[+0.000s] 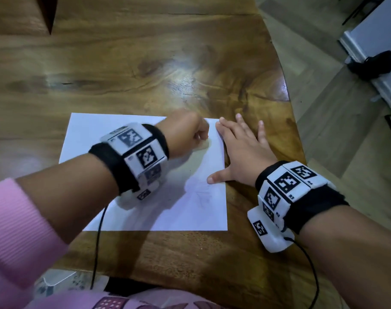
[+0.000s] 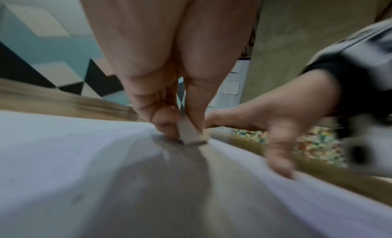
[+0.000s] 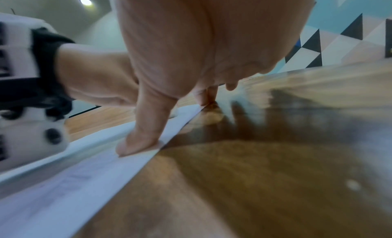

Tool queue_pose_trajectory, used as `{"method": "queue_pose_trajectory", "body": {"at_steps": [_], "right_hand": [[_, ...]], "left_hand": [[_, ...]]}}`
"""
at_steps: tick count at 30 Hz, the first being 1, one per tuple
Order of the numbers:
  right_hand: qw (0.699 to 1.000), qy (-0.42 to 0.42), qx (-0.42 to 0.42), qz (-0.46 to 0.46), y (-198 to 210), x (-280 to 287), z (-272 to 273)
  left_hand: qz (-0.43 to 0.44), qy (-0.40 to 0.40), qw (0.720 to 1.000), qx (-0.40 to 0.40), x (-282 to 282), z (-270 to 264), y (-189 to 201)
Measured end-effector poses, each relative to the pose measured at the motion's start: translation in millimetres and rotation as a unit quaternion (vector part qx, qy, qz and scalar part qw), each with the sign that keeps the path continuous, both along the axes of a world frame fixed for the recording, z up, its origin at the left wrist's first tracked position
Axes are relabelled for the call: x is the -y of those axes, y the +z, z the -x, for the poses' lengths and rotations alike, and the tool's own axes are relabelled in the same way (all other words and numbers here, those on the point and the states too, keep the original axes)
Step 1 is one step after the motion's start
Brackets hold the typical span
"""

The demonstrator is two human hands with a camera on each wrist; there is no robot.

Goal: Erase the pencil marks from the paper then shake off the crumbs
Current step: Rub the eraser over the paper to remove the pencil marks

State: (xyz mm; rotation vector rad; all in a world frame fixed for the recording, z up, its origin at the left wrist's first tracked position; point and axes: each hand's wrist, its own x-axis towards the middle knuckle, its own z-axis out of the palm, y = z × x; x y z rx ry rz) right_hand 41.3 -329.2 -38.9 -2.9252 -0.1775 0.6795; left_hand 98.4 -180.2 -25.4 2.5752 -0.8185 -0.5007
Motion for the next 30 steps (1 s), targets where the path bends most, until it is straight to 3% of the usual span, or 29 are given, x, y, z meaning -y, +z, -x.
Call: {"method": "queue_pose_trajectory", "body": {"at_steps": [4, 9, 12, 18, 22, 24, 28, 30], "right_hand": [[1.000, -0.004, -0.003, -0.008, -1, 0, 0], [1.000, -0.008, -0.003, -0.014, -1, 1, 0], [1.000, -0.009, 0.000, -0.014, -2, 1, 0], [1.000, -0.009, -0.004, -0.019, -2, 2, 0], [1.000, -0.009, -0.008, -0.011, -1, 1, 0], [1.000, -0.007, -0.009, -0.002, 0, 0, 0], [1.000, -0.005, -0.009, 0.000, 0, 0, -1], [1.000, -0.003, -0.007, 0.002, -1, 0, 0]], "left_hand": [[-0.042, -0.093, 0.993, -0.064, -22, 27, -3], [0.010, 0.016, 1.000, 0.006, 7, -13, 6], [0.015, 0.034, 0.999, 0.029, 21, -18, 6], [-0.021, -0.111, 0.992, -0.063, -16, 26, -5], [0.019, -0.023, 1.000, 0.003, 0, -1, -2], [0.026, 0.001, 1.000, -0.005, 2, -3, -3], [-0.016, -0.121, 0.991, -0.044, -18, 38, -8], [-0.020, -0.136, 0.990, -0.045, -22, 48, -9]]}}
